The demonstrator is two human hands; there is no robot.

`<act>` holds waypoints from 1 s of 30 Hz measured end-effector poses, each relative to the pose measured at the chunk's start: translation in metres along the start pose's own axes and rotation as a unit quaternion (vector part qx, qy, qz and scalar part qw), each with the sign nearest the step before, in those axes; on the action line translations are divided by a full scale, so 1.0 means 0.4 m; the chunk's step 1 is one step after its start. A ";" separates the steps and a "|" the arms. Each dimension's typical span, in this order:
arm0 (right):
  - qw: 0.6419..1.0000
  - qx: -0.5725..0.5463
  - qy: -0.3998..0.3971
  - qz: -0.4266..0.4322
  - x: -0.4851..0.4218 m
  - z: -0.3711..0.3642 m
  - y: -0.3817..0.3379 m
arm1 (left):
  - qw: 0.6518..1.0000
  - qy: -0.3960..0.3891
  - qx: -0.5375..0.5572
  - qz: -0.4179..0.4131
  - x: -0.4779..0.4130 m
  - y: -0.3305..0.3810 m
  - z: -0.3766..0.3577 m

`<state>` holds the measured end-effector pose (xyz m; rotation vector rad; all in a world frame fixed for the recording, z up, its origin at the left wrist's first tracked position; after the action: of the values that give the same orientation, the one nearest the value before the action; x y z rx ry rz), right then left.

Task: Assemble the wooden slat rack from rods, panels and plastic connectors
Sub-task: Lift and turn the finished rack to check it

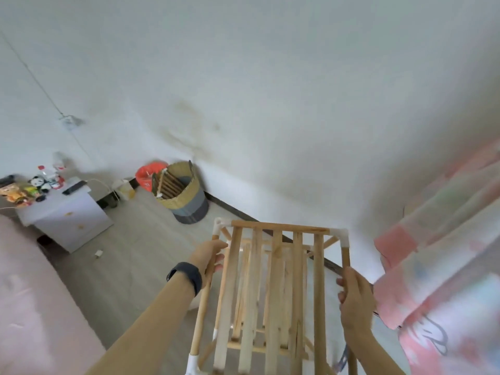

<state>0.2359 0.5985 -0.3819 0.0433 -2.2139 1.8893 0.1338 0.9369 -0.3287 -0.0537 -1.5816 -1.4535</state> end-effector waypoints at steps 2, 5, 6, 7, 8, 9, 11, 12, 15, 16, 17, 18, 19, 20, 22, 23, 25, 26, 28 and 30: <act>1.000 0.021 0.009 -0.015 -0.068 -0.042 0.026 | 1.000 -0.004 0.007 0.020 -0.103 0.035 -0.028; 0.997 0.060 0.027 -0.031 -0.168 -0.103 0.053 | 0.999 -0.009 0.005 0.037 -0.238 0.091 -0.064; 0.996 0.070 0.033 -0.033 -0.198 -0.122 0.062 | 0.999 -0.013 0.006 0.047 -0.282 0.105 -0.074; 0.996 0.079 0.039 -0.034 -0.228 -0.143 0.072 | 0.998 -0.020 0.007 0.057 -0.329 0.120 -0.083; 0.995 0.087 0.046 -0.036 -0.258 -0.166 0.084 | 0.997 -0.028 0.004 0.065 -0.380 0.137 -0.093; 0.993 0.094 0.053 -0.042 -0.289 -0.187 0.101 | 0.997 -0.034 -0.006 0.070 -0.434 0.155 -0.104; 0.991 0.101 0.068 -0.058 -0.360 -0.237 0.140 | 0.996 -0.046 -0.044 0.070 -0.557 0.198 -0.132; 0.989 0.103 0.080 -0.067 -0.392 -0.263 0.160 | 0.994 -0.057 -0.068 0.071 -0.620 0.219 -0.150; 0.983 0.099 0.122 -0.098 -0.472 -0.337 0.223 | 0.979 -0.102 -0.153 0.085 -0.802 0.273 -0.212; 0.979 0.094 0.145 -0.112 -0.494 -0.356 0.246 | 0.970 -0.116 -0.195 0.088 -0.857 0.297 -0.229; 0.974 0.090 0.164 -0.126 -0.515 -0.374 0.263 | 0.961 -0.121 -0.233 0.083 -0.907 0.316 -0.244; 0.969 0.092 0.177 -0.144 -0.533 -0.391 0.278 | 0.955 -0.118 -0.261 0.075 -0.956 0.329 -0.256; 0.964 0.096 0.186 -0.165 -0.549 -0.408 0.298 | 0.950 -0.110 -0.284 0.060 -1.001 0.340 -0.266; 0.957 0.103 0.196 -0.186 -0.567 -0.425 0.320 | 0.946 -0.103 -0.306 0.041 -1.044 0.350 -0.279; 0.946 0.104 0.221 -0.212 -0.594 -0.454 0.370 | 0.934 -0.101 -0.344 0.001 -1.119 0.359 -0.305; 0.942 0.108 0.231 -0.218 -0.608 -0.465 0.390 | 0.929 -0.105 -0.355 -0.013 -1.153 0.358 -0.318; 0.931 0.127 0.251 -0.231 -0.642 -0.477 0.431 | 0.922 -0.113 -0.370 -0.020 -1.224 0.343 -0.348; 0.926 0.133 0.259 -0.240 -0.662 -0.483 0.458 | 0.919 -0.117 -0.377 -0.018 -1.259 0.333 -0.362; 0.917 0.134 0.269 -0.261 -0.698 -0.491 0.516 | 0.912 -0.121 -0.392 -0.012 -1.333 0.302 -0.386; 0.913 0.129 0.276 -0.270 -0.740 -0.497 0.570 | 0.906 -0.123 -0.405 -0.012 -1.406 0.265 -0.408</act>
<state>0.5160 0.7939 -0.6320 0.1317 -1.3893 1.6042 0.5999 1.1415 -0.6370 -0.7262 -1.0559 -2.0959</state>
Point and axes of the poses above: each hand's wrist, its own x-axis away from the middle knuckle, its own z-axis out of the back of the hand, y = z × x, the point moved 5 cm from there along -x, towards the middle knuckle, and after that the axes turned 11 degrees about -x, right-handed, at the moved point
